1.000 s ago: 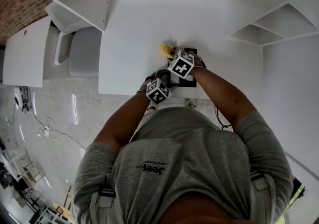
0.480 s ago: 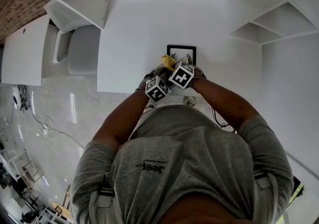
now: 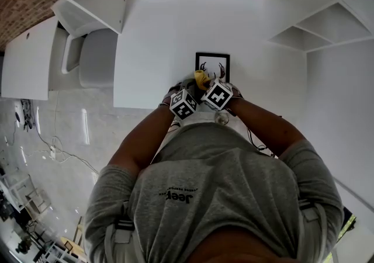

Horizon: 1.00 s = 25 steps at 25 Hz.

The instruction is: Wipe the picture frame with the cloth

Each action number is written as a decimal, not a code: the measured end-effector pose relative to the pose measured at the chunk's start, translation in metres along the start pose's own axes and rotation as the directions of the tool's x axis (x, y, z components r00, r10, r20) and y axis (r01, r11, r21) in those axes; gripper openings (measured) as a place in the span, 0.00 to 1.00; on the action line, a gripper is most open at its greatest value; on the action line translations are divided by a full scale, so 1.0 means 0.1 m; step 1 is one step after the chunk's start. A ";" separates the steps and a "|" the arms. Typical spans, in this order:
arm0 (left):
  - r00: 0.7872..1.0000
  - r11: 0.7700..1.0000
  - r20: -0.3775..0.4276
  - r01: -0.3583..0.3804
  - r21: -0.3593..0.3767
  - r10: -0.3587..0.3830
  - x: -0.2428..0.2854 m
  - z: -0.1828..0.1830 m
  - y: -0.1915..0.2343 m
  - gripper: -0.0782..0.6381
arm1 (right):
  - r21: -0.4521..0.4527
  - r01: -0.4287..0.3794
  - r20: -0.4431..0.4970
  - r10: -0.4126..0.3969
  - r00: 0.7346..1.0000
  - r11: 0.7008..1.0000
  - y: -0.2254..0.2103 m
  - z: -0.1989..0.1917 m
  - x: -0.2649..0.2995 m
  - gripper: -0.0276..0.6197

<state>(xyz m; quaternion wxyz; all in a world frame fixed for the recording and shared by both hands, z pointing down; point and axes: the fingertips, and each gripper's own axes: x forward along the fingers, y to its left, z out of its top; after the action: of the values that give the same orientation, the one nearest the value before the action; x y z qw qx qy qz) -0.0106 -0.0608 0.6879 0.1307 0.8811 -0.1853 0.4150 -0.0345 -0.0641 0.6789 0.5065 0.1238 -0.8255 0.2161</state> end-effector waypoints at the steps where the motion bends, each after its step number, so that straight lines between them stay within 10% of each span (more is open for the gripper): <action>1: 1.000 1.000 -0.001 0.001 0.001 -0.001 0.00 0.00 0.00 0.55 | -0.016 -0.007 -0.005 0.007 1.000 1.000 0.02 0.00 0.00 0.13; 9: 1.000 1.000 0.009 0.004 -0.008 -0.004 0.00 0.00 0.00 0.55 | -0.117 -0.151 -0.050 0.146 0.988 0.982 0.03 0.09 -0.03 0.13; 15: 1.000 1.000 0.003 -0.001 -0.011 0.001 0.01 0.00 0.00 0.55 | 0.315 -0.291 0.074 0.282 0.957 0.904 0.01 0.16 0.01 0.13; 21: 1.000 1.000 -0.008 0.001 -0.005 -0.001 0.01 0.00 -0.01 0.55 | 0.199 -0.348 0.019 0.351 0.936 0.916 0.12 0.00 -0.12 0.13; 25: 1.000 1.000 -0.012 0.002 -0.005 -0.002 0.01 0.00 -0.01 0.55 | 0.205 -0.312 0.166 0.281 0.945 0.928 -0.23 -0.06 -0.43 0.13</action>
<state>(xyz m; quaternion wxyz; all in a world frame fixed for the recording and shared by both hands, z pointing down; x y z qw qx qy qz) -0.0095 -0.0602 0.6889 0.1344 0.8785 -0.1847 0.4197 -0.0006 -0.0817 0.6484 0.3938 0.0689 -0.8365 0.3748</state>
